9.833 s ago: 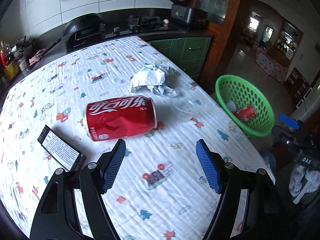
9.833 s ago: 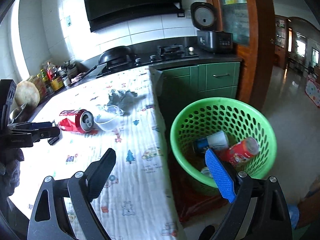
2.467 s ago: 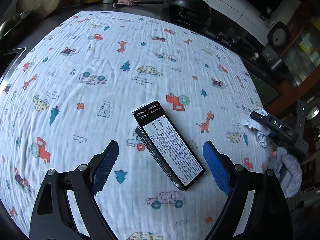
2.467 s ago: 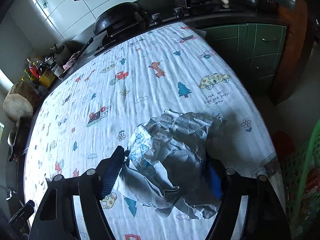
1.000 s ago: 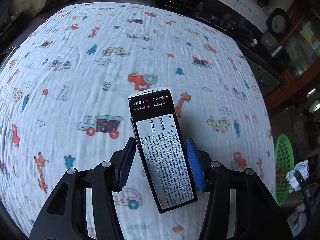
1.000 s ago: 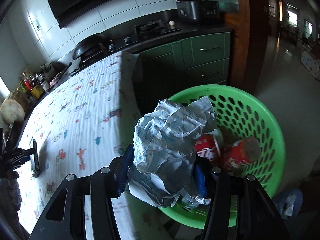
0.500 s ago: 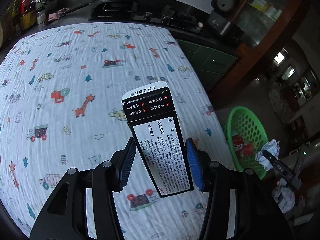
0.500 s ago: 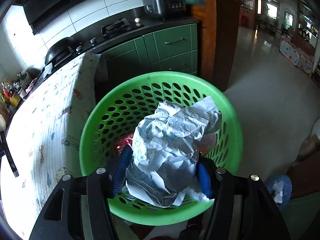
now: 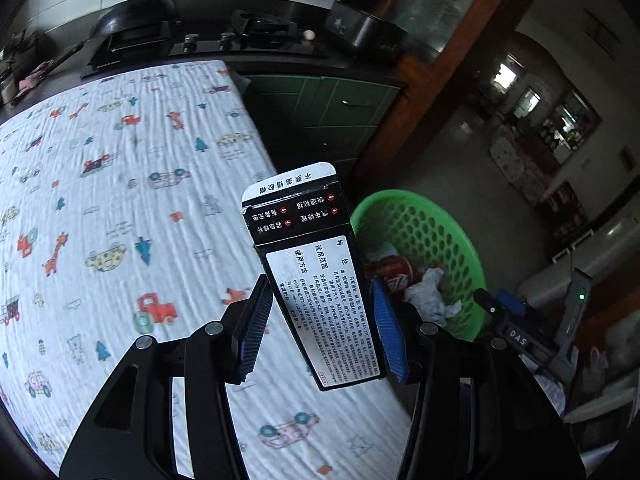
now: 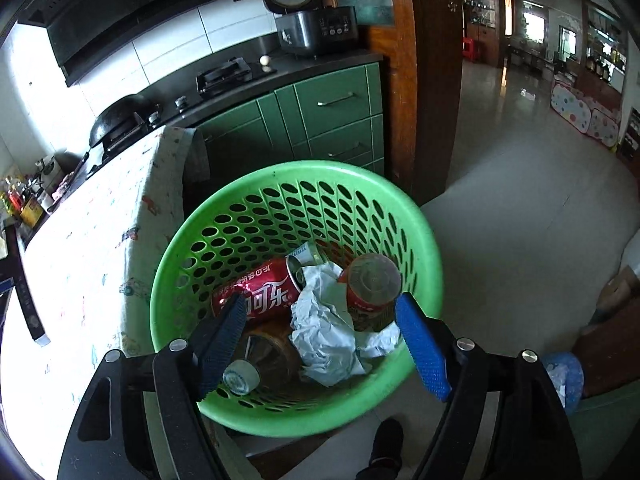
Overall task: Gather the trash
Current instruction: 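Open the left tool over the basket to drop the black-and-white box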
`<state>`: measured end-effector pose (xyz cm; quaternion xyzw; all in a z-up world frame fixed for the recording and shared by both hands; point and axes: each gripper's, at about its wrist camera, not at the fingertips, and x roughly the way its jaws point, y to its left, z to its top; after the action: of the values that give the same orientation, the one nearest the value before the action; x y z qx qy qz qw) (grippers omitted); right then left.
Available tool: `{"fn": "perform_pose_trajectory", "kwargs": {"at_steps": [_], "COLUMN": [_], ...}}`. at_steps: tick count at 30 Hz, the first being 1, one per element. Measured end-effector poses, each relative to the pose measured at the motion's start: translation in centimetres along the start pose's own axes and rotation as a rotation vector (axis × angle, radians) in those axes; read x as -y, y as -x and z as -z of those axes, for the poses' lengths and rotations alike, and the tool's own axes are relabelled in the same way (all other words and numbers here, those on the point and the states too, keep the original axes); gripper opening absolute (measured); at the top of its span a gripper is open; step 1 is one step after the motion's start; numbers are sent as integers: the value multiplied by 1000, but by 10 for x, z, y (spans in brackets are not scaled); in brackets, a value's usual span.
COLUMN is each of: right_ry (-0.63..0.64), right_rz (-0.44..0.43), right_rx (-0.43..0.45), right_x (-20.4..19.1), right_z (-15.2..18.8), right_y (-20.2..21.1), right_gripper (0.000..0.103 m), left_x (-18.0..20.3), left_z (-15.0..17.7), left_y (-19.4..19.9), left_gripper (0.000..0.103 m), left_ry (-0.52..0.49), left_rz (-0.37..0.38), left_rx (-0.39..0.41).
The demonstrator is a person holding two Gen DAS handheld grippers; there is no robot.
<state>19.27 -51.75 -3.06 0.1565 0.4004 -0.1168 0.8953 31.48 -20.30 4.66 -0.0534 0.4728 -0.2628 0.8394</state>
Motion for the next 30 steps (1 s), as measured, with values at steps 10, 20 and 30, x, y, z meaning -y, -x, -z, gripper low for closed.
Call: {"fn": "perform_pose_trajectory", "kwargs": {"at_steps": [10, 20, 30], "right_ry": [-27, -69, -65], "right_rz": [-19, -23, -7], "right_rx": [36, 47, 46], "right_x": [15, 44, 51], "right_z": [18, 34, 51], "right_y": [32, 47, 51], "right_gripper": [79, 80, 82], "left_x": [69, 124, 150], "left_z": [-3, -3, 4], "left_y": [-55, -132, -167], "left_gripper": [50, 50, 64], "left_ry": [-95, -153, -196], "left_rz": [104, 142, 190], "left_rx": [-80, -192, -217]}}
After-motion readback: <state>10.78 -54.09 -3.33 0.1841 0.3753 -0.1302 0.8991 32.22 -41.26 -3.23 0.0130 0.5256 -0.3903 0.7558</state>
